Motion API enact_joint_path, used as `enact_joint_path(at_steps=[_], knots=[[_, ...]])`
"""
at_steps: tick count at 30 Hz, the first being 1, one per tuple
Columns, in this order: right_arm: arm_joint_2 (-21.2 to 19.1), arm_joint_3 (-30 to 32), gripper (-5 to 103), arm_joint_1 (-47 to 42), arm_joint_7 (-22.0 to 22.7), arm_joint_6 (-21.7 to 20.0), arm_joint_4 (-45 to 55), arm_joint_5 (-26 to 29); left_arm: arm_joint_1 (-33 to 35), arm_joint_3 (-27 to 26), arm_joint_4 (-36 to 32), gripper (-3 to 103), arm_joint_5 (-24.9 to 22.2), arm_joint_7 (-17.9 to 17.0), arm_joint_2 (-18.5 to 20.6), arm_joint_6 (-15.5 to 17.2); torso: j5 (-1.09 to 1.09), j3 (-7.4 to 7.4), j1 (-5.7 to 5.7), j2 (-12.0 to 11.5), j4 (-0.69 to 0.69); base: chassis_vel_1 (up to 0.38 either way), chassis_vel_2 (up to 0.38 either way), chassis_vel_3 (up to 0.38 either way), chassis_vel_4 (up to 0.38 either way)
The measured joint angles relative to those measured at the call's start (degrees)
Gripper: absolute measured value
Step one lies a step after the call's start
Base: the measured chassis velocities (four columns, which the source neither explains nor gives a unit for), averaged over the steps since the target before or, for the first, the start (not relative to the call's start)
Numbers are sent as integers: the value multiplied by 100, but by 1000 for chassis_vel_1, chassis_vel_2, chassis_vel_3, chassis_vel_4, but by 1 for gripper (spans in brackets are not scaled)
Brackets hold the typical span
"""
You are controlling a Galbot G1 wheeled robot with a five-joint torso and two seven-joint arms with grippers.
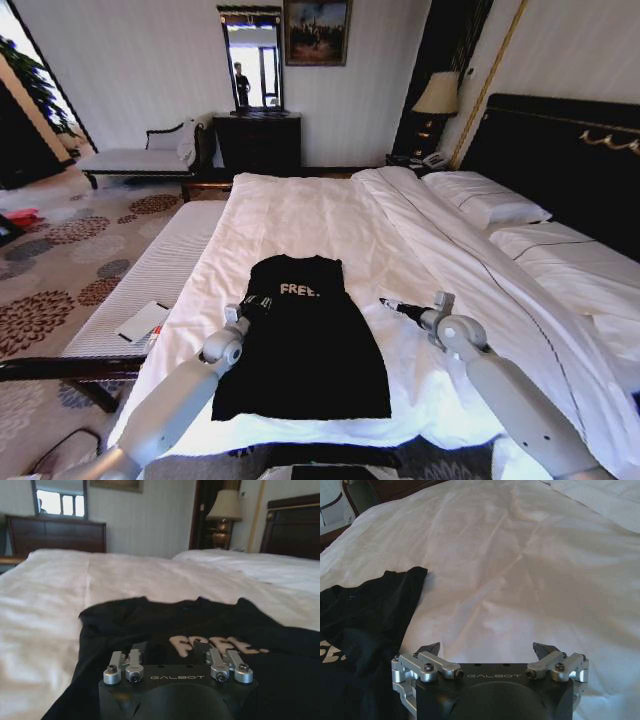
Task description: Fold the clothes on the bed.
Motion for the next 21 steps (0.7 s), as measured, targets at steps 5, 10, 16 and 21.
enact_joint_path(at_steps=[5,10,16,21], knots=[[-13,-38,100,60,0,56,1,-33,105,-204,-250,72,-33,-44,62,-50,0,0,0,0,0,0,0,0,0],[-74,-66,100,165,-53,118,13,-40,-44,-434,-282,88,-378,-137,165,-49,0,0,0,0,-1,0,0,0,0],[-241,-326,100,684,-264,170,-191,132,-663,-506,69,100,-909,-185,260,38,0,0,0,0,-1,0,0,0,0],[-306,-576,100,1322,-403,-36,-595,647,-1461,-249,785,100,-1421,-167,92,235,0,1,0,0,2,0,0,0,0]])
